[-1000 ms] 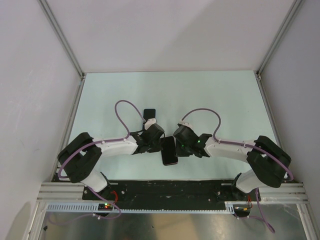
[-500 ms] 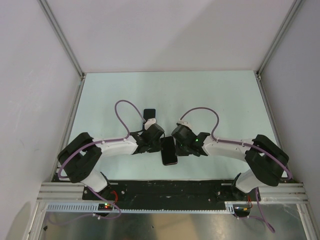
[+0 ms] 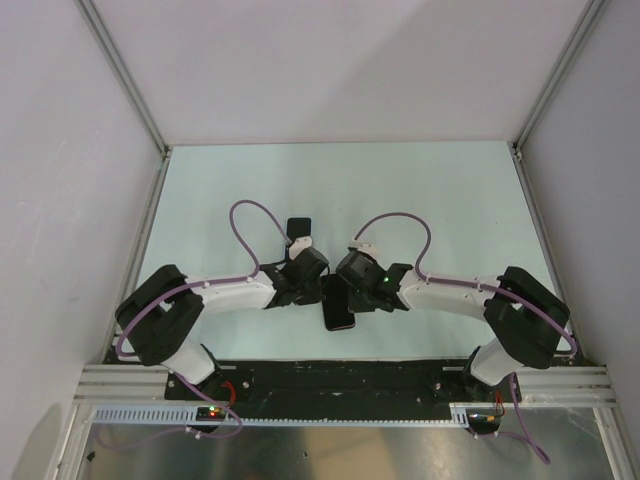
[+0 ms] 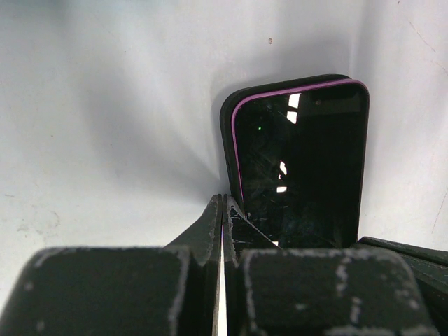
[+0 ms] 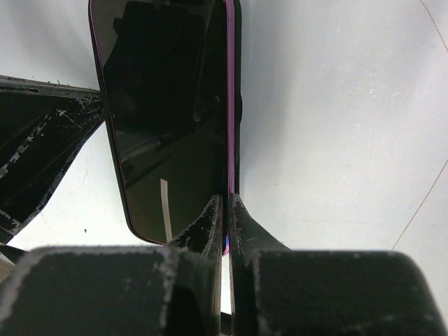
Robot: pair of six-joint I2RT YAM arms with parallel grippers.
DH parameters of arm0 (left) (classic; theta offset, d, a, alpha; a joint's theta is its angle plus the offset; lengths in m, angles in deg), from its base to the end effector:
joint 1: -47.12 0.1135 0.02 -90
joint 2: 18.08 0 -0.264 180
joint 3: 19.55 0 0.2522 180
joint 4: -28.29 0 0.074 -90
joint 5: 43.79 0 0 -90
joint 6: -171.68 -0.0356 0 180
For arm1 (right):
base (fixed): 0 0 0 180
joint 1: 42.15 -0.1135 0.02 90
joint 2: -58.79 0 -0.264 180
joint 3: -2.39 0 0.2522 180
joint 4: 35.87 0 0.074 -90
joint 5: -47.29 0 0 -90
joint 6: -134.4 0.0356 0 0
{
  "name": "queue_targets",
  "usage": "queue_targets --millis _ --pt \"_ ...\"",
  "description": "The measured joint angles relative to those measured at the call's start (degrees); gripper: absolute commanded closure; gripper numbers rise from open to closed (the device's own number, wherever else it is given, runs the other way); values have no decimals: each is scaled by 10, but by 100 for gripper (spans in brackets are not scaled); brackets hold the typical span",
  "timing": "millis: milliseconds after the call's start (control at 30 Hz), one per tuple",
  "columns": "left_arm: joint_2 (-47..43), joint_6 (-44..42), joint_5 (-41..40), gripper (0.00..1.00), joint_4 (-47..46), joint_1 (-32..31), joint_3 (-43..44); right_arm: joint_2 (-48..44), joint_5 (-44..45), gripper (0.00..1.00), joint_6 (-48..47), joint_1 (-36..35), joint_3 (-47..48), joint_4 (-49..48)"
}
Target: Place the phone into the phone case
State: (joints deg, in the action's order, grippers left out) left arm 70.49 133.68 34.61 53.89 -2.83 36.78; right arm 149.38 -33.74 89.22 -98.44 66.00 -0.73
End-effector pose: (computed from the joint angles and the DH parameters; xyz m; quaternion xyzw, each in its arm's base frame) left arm 0.1887 -0.2133 0.1507 -0.0451 0.9553 -0.1529 0.2489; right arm 0.1703 0.2452 0.1666 -0.0779 0.9646 0.1372 0.2112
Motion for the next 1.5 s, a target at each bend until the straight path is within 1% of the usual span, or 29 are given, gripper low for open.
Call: queue_targets --millis 900,1033,1300,1500 --pt "-1 0 0 100 0 0 0 24 33 99 0 -18 32 36" --pt "-1 0 0 100 0 0 0 23 33 92 -1 -17 32 37" --pt "-1 -1 1 100 0 1 0 14 16 68 -2 -8 32 28" --pt "-1 -1 3 100 -2 2 -1 14 -6 58 -3 3 24 5"
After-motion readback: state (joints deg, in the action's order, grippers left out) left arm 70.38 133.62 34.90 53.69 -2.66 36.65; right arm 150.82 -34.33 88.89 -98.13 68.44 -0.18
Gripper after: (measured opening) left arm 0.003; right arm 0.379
